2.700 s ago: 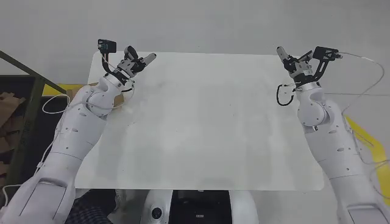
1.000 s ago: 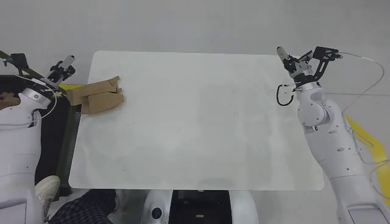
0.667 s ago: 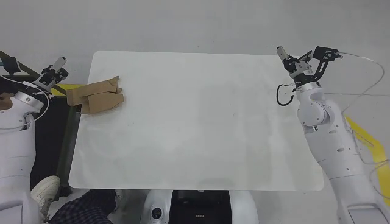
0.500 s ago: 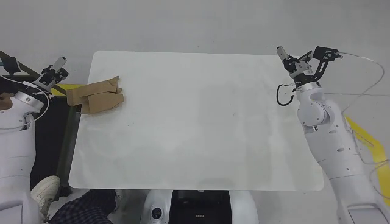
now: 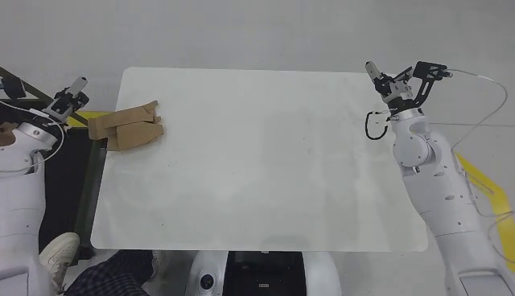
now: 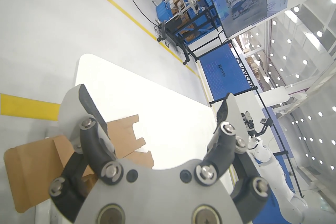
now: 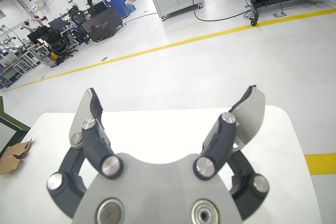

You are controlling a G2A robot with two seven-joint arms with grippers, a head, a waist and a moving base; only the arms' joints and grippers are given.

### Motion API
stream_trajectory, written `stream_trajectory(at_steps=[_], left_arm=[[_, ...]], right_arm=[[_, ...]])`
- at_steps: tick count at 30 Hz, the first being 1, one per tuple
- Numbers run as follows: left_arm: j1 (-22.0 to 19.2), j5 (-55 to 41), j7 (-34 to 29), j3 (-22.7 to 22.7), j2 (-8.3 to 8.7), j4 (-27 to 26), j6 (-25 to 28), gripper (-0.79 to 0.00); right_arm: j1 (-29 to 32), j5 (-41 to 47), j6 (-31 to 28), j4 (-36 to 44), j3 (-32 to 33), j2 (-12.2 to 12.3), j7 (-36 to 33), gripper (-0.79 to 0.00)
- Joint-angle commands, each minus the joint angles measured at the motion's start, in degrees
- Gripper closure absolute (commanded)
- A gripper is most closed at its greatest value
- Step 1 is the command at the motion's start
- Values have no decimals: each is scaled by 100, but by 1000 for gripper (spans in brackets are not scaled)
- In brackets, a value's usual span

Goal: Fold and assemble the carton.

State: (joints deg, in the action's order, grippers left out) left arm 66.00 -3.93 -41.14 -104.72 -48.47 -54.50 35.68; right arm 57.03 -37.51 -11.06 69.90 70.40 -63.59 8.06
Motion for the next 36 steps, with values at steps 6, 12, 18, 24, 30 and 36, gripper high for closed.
stream_trajectory(at_steps=[6, 12, 18, 24, 30, 36], left_arm=[[-408, 133, -663, -507, 252, 735, -197, -785], [-797, 1004, -489, -547, 431, 1434, -138, -785], [-1228, 1237, -527, -281, 449, 2195, -41, -785], [-1451, 1499, -513, 0, 440, 2821, 183, -785], [-1653, 1993, -144, 359, 382, 3237, 207, -785], [-1805, 2090, -222, 619, 290, 3672, 270, -785]], right_arm=[[0, 0, 0, 0, 0, 0, 0, -785], [0, 0, 0, 0, 0, 0, 0, -785], [0, 0, 0, 0, 0, 0, 0, -785], [0, 0, 0, 0, 0, 0, 0, -785], [0, 0, 0, 0, 0, 0, 0, -785], [0, 0, 0, 0, 0, 0, 0, -785]])
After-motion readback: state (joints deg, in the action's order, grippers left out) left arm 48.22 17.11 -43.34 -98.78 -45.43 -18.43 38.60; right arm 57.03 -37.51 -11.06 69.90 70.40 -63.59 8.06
